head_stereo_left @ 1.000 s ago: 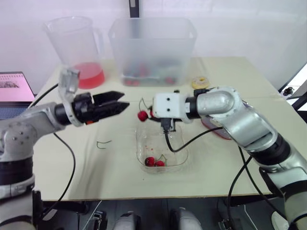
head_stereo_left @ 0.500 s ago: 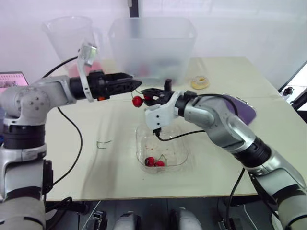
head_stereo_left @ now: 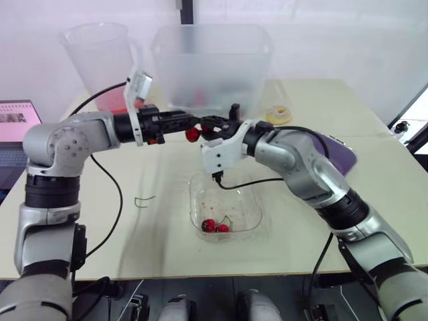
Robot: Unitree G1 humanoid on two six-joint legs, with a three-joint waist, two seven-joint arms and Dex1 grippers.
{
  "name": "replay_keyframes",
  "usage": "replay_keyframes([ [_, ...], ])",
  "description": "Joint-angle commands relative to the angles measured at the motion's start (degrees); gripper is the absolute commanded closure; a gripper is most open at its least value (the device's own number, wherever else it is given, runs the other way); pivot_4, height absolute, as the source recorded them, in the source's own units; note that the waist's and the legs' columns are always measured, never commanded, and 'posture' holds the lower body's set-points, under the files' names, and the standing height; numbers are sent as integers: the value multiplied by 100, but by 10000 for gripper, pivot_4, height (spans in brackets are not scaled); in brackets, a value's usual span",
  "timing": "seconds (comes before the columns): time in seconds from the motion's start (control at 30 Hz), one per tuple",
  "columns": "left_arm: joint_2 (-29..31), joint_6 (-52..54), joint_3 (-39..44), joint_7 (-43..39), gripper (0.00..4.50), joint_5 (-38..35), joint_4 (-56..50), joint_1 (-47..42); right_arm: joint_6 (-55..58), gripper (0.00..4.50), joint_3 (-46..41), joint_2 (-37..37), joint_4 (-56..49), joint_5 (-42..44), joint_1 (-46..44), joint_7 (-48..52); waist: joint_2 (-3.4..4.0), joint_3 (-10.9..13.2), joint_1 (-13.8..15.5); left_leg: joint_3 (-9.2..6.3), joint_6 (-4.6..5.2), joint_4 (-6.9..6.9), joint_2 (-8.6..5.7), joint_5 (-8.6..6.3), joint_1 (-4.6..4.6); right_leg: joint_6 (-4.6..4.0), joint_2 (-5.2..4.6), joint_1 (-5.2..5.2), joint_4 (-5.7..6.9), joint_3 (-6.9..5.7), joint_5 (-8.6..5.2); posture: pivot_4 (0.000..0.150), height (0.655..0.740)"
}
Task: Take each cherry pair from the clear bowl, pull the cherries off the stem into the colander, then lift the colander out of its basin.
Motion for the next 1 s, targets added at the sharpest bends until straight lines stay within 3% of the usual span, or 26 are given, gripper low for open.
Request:
replay_keyframes([
  [0.03,-6,12,273,40,28614,-29,-76,-42,-70,32829,-258,33,-98,-25,7,42,0,0,-10,0,0,0,0,0,0,0,0,0,1,0,0,1500,6863],
  [0.27,-139,55,368,53,28614,-58,-68,-61,-112,32829,-284,76,-151,-20,86,129,0,0,-4,0,0,1,0,0,0,0,0,0,2,0,0,1500,6863],
  [0.37,-93,59,268,-10,37480,43,-68,1,-121,32829,-288,96,-156,-27,104,154,0,0,-8,0,0,1,0,0,0,0,0,0,3,0,0,1500,6863],
  [0.4,-97,70,262,-18,42914,51,-68,14,-126,32829,-294,103,-146,-32,98,157,0,0,-11,0,0,1,0,0,0,0,0,-1,3,0,0,1500,6863],
  [0.43,-106,79,265,-22,44557,59,-69,23,-137,32829,-304,109,-136,-37,90,158,0,0,-13,0,0,1,0,0,0,0,0,-1,4,0,0,1500,6863],
  [0.77,-72,90,292,-75,44557,194,-30,67,20,32829,-541,154,-223,414,141,503,0,0,-5,0,0,2,0,0,0,0,0,-1,6,0,0,1500,6863],
  [0.8,-59,77,295,-91,45000,216,-17,73,78,26520,-630,174,-259,641,165,634,0,0,-5,0,0,2,0,0,0,0,0,-1,6,0,0,1500,6863],
  [0.93,16,42,353,-143,45000,244,-8,106,170,9720,-836,56,-399,961,239,952,0,0,-5,-1,0,2,0,0,0,0,0,-1,7,0,0,1500,6863],
  [1.0,138,-85,381,-308,45000,260,-83,177,855,319,-1217,-65,-647,1847,461,1610,0,0,1,-1,0,2,0,0,0,0,0,0,6,0,0,1500,6863],
])
